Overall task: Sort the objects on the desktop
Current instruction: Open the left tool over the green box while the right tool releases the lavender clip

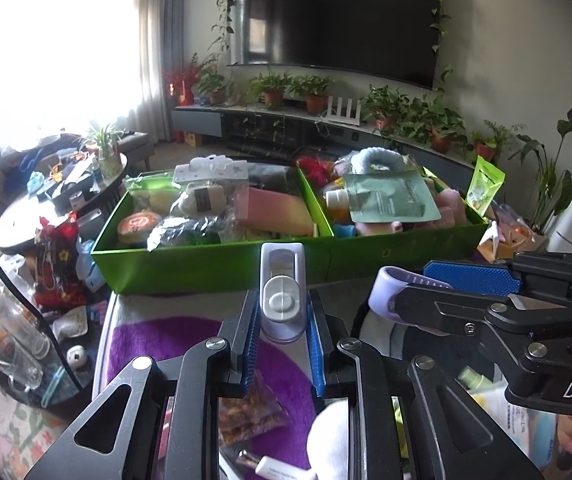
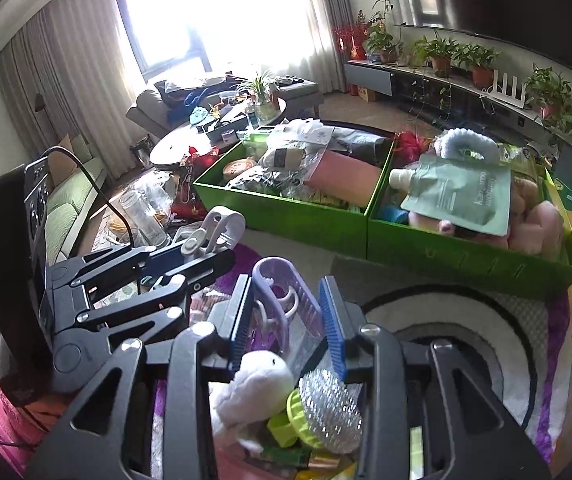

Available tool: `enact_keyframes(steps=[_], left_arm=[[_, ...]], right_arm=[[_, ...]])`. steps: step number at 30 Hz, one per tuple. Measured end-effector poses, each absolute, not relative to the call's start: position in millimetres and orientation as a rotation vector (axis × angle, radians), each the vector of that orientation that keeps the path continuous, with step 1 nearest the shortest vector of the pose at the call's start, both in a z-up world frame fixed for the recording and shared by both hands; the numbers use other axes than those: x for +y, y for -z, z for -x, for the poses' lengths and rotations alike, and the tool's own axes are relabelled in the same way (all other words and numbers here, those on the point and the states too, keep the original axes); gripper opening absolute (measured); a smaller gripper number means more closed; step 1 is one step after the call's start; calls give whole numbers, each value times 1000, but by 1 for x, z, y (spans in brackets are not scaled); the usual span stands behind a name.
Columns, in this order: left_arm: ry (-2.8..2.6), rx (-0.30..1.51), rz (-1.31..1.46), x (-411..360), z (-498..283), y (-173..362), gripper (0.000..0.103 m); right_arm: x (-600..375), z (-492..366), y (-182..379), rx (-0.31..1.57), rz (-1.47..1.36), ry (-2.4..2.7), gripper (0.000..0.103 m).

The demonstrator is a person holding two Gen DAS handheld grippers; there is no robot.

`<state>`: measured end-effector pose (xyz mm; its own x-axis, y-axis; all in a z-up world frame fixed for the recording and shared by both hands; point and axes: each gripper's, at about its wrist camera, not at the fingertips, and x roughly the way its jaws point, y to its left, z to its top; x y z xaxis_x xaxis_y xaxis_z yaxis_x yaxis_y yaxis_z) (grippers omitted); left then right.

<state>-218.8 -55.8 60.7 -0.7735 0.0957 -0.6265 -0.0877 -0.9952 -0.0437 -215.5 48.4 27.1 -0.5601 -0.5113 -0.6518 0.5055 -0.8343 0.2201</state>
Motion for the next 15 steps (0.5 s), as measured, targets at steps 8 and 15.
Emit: enact_keyframes(steps=[8, 15], left_arm=[[-2874, -9, 1007, -59, 248, -64, 21], [-2839, 9, 999, -59, 278, -65, 21]], right_arm=[[43, 247, -31, -25, -994, 2378, 35], [39, 282, -28, -66, -1029, 2390, 35]])
